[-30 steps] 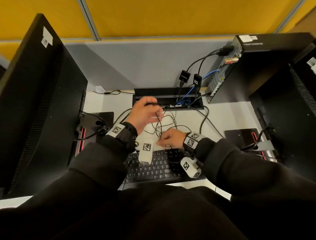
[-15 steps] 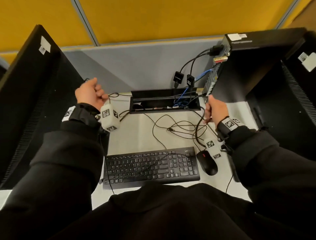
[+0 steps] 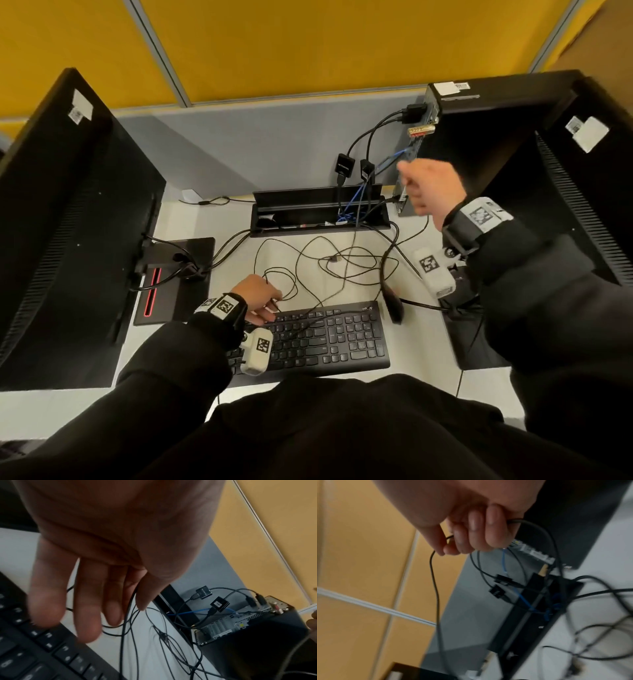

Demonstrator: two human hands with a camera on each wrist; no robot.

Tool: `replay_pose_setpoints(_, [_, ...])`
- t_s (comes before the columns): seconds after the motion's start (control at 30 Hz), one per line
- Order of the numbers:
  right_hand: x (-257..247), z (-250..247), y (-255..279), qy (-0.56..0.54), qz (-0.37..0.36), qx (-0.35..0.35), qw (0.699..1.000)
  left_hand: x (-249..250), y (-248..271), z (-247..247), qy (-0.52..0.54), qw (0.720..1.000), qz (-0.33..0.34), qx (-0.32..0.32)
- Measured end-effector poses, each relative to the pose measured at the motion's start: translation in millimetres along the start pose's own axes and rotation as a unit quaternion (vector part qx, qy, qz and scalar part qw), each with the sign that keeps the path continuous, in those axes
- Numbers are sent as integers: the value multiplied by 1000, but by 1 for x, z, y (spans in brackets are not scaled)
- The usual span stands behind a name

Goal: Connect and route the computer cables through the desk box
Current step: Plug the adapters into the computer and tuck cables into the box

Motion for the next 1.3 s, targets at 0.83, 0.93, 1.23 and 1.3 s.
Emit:
replay_pose_setpoints(0.83, [207,27,50,697,96,-287,650,-8,-5,11,-280,960,4,2])
replay_pose_setpoints(0.93, [199,27,50,709,86,-299,633,5,-2,24,-337,941,-3,-4])
replay_pose_setpoints(1.23, [159,80,66,306,107,-353,878,48,-1,29,358,929,71,-61])
replay_pose_setpoints(1.3, [149,91,69,244,113,-354,895,63,7,33,297,946,97,-91])
Point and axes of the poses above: each hand's wrist, its own y-axis away from the middle knuckle, its own z-axis out of the palm, x = y × z, the point moved 8 cm from there along -y, towards the middle knuckle, and after that the axes turned 7 degrees about -y, right-handed, at the moved point
